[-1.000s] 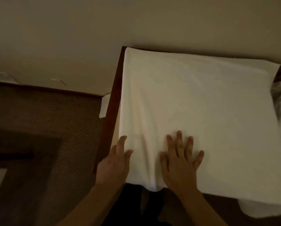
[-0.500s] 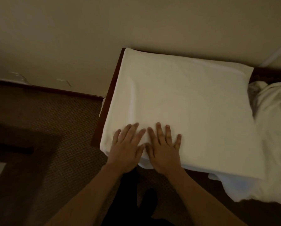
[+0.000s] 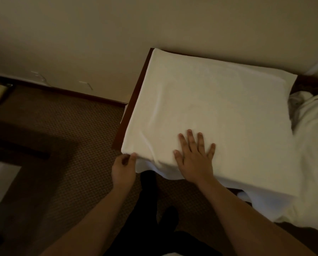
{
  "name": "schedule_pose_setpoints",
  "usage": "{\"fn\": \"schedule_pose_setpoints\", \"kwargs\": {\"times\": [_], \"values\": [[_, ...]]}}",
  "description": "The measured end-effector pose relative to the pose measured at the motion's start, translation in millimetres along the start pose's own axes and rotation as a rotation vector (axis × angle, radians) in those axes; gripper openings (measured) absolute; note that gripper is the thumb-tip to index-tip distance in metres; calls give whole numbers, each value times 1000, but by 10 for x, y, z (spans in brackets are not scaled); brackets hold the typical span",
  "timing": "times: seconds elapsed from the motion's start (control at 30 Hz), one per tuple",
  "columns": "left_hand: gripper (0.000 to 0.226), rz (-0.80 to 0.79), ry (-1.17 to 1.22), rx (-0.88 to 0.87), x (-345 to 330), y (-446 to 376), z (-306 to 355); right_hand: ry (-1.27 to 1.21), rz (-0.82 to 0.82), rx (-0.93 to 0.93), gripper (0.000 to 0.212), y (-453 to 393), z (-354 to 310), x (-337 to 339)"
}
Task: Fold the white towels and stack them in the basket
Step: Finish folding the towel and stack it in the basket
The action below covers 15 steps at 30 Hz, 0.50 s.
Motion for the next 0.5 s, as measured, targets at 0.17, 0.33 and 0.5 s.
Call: {"fn": "schedule_pose_setpoints", "kwargs": {"times": [0.17,0.33,0.5], "values": [[37,86,246,87,-106,-34,-32,-2,-1,-1,65,0,-7,-6],[25,93,323,89,-101,-38,-21,17,4,4,64,7,6,-19],[16,117,325,99,0,-116,-62,32,13,8,64,11,3,-21]]}}
Point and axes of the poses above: each hand's wrist, its own y-axis away from the middle knuckle, its own x-axis out of the back of the hand, z = x × y, the point moved 2 cm from there along -y, towards the middle knuckle, and after that the axes turned 1 degree about -y, right-handed, at the moved point
